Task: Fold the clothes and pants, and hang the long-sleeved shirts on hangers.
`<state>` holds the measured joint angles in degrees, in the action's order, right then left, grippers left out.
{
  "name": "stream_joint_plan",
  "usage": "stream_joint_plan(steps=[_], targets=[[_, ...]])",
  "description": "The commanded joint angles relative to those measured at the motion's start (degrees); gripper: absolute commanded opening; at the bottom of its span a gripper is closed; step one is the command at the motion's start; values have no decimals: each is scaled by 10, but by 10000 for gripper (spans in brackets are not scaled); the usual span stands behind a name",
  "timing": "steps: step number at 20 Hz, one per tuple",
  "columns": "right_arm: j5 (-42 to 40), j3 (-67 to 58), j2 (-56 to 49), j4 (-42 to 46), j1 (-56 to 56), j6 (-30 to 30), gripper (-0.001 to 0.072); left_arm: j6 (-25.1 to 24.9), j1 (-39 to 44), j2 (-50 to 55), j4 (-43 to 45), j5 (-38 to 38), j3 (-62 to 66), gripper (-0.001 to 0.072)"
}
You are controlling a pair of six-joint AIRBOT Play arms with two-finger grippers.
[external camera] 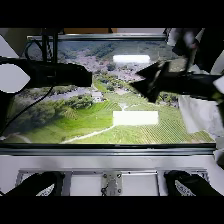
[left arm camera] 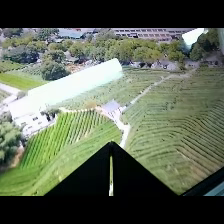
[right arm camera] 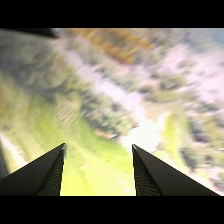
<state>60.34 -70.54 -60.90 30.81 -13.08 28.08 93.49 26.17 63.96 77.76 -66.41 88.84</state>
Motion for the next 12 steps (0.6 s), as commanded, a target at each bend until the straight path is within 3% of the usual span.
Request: stream_joint_plan(steps=[1, 7, 9, 12], targets=[[6, 3, -55, 40, -103, 30, 440, 0, -7, 0, -43, 4, -16, 14], [6, 3, -65, 39, -113, 35, 412, -1, -63, 0, -125, 2, -54, 14], [6, 3, -65, 39, -113, 34, 8, 0, -71, 0, -134, -2, -63, 15], [6, 3, -65, 39, -113, 34, 16, 0, -70, 0, -133, -2, -65, 15]])
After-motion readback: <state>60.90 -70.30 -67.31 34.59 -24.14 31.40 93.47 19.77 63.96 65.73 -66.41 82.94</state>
